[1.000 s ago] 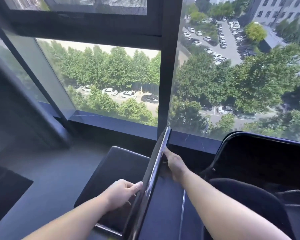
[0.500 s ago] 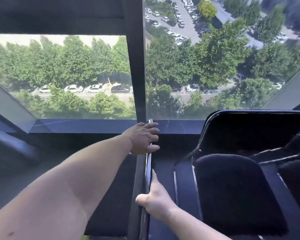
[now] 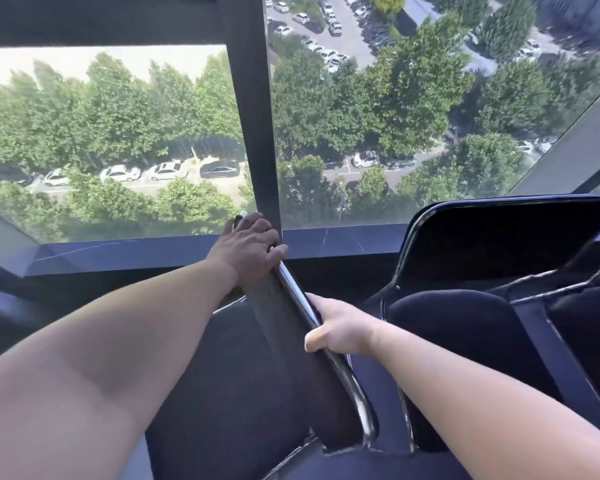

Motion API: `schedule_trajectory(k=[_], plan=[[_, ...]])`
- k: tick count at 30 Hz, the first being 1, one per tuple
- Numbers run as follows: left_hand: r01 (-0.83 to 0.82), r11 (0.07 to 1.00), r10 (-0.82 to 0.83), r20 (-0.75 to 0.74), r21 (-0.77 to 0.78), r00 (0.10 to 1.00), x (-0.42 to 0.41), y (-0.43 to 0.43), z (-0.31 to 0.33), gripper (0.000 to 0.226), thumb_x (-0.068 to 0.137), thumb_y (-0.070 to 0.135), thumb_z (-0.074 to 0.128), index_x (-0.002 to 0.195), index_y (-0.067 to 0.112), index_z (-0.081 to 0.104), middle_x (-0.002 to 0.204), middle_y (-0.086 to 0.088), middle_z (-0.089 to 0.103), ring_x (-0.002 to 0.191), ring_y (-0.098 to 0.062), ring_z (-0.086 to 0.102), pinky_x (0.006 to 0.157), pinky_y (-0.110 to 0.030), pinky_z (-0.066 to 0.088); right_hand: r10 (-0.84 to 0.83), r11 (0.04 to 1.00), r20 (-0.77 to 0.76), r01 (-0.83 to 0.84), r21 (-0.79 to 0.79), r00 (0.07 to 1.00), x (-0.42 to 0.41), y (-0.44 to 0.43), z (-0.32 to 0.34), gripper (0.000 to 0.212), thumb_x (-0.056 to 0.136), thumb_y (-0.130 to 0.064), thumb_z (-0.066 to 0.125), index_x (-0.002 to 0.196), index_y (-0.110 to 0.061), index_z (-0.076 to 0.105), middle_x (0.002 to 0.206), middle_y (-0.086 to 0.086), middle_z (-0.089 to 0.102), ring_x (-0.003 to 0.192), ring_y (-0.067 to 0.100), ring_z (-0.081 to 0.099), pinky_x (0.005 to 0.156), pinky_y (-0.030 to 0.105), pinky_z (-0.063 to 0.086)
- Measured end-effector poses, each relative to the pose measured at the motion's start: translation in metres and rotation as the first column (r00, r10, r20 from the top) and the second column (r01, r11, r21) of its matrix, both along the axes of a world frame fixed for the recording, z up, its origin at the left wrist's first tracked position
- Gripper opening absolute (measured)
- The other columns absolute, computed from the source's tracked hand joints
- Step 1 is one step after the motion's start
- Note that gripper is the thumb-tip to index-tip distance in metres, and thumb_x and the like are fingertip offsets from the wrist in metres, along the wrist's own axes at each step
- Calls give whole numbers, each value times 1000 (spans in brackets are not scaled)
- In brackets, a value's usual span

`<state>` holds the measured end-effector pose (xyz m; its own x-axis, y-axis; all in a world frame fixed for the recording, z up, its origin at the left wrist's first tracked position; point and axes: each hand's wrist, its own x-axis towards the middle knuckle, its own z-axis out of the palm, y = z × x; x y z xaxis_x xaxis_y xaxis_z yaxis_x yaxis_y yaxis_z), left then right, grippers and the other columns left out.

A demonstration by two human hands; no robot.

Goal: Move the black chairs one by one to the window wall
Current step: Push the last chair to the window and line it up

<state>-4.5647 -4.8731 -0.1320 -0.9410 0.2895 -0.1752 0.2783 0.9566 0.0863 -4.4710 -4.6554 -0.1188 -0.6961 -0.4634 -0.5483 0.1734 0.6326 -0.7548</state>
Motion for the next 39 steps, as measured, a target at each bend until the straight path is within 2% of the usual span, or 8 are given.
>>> schedule_trajectory(k=[7, 10, 14, 18, 20, 27, 33, 39], plan=[[-166, 983, 168, 16, -75, 986, 2, -18, 11, 48, 99, 57, 18, 113, 29, 56, 142, -1, 44, 145, -20, 16, 118, -58, -3, -1, 998, -45, 4, 62, 999, -35, 0, 1, 48, 70, -14, 78, 115, -26, 72, 84, -7, 66, 70, 9, 61, 71, 27, 51], [-234, 964, 243, 59, -128, 968, 3, -33, 19, 57, 99, 61, 14, 125, 30, 54, 147, -5, 42, 145, -27, 20, 118, -58, 2, -83, 964, -237, 138, 227, 968, -37, -1, 11, 46, 75, -36, 82, 120, -32, 72, 94, -11, 68, 85, 12, 65, 82, 30, 52], [-141, 967, 170, 125, -211, 978, -2, -50, 27, 70, 97, 68, 8, 133, 29, 54, 149, -8, 45, 144, -31, 26, 118, -55, 13, 65, 821, -546, 267, 506, 835, 9, -11, 16, 32, 95, -56, 54, 107, -27, 61, 98, -2, 68, 92, 26, 65, 73, 36, 48], [17, 981, 32, 246, -192, 969, -12, -61, 37, 90, 71, 94, 1, 112, 37, 57, 132, 0, 54, 129, -27, 38, 107, -48, 26, 164, 720, -616, 333, 609, 770, 35, -11, 1, 69, 87, -67, 59, 136, -23, 35, 120, 1, 52, 105, 25, 56, 82, 39, 52], [36, 986, 6, 251, -163, 968, -13, -66, 35, 99, 49, 105, 0, 99, 37, 52, 115, 5, 51, 119, -23, 41, 101, -46, 28, 220, 702, -611, 312, 640, 760, 27, -9, -4, 73, 84, -63, 68, 133, -22, 33, 116, 2, 53, 101, 25, 61, 75, 38, 50], [3, 986, 19, 133, -168, 991, -23, -80, 21, 75, 65, 77, 69, 119, 29, 48, 102, 8, 45, 99, -16, 39, 101, -44, 34, 328, 717, -654, 271, 643, 682, -13, -7, -8, 52, 84, -58, 71, 105, -21, 41, 100, 1, 67, 89, 28, 70, 64, 35, 40], [-131, 980, 143, 73, -150, 987, -22, -94, 15, 71, 72, 70, 71, 121, 24, 49, 102, 6, 44, 105, -22, 46, 100, -45, 37, 409, 751, -682, 200, 629, 606, -64, -5, -13, 54, 80, -60, 75, 95, -22, 39, 81, -2, 62, 78, 26, 68, 60, 33, 44], [-287, 954, 292, 38, -90, 956, -23, -99, 8, 78, 74, 76, 65, 131, 25, 49, 128, -3, 56, 125, -29, 43, 106, -51, 34, 420, 783, -686, 145, 605, 594, -110, -9, -10, 53, 75, -56, 81, 93, -22, 44, 74, -6, 53, 68, 20, 58, 62, 33, 45]])
